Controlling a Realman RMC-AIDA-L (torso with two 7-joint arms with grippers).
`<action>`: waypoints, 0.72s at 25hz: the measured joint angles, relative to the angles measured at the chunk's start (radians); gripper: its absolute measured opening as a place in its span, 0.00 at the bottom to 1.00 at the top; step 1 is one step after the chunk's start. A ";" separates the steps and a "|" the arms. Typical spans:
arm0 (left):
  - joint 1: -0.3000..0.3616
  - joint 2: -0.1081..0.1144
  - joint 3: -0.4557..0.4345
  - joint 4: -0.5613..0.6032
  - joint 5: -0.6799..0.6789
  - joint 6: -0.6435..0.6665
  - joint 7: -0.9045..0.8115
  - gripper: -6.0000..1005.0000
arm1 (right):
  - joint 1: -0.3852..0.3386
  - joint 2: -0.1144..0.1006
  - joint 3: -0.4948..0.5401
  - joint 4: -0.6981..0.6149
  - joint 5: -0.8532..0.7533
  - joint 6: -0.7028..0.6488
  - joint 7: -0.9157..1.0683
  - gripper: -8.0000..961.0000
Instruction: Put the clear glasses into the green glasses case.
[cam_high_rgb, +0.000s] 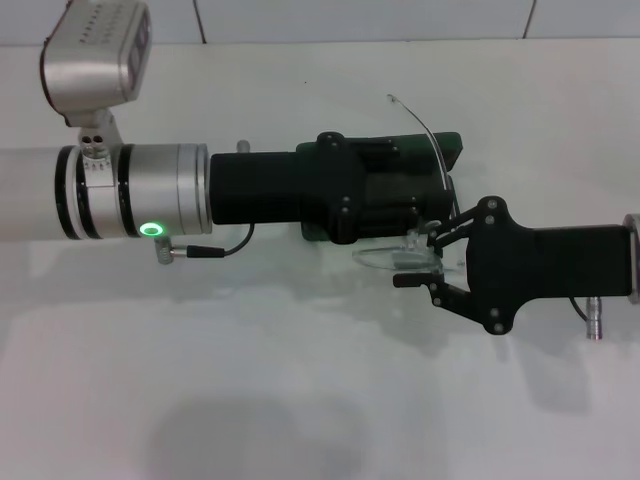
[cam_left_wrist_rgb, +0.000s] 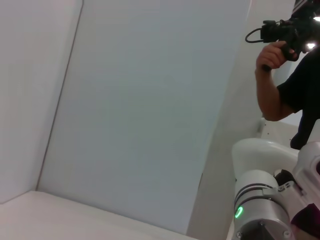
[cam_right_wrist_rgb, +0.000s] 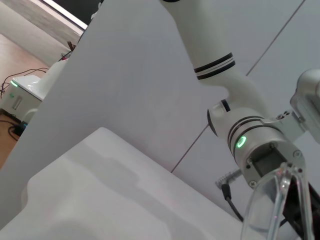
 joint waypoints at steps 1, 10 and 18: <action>0.000 0.000 0.000 0.002 -0.001 0.000 0.000 0.58 | -0.001 0.000 0.000 0.001 0.000 0.000 0.000 0.15; 0.068 0.014 -0.144 0.030 -0.002 -0.010 0.039 0.58 | -0.027 -0.005 0.012 0.008 0.035 -0.059 -0.021 0.16; 0.110 0.020 -0.162 0.018 0.033 -0.198 0.073 0.58 | -0.032 -0.001 -0.023 0.043 0.178 -0.230 -0.136 0.16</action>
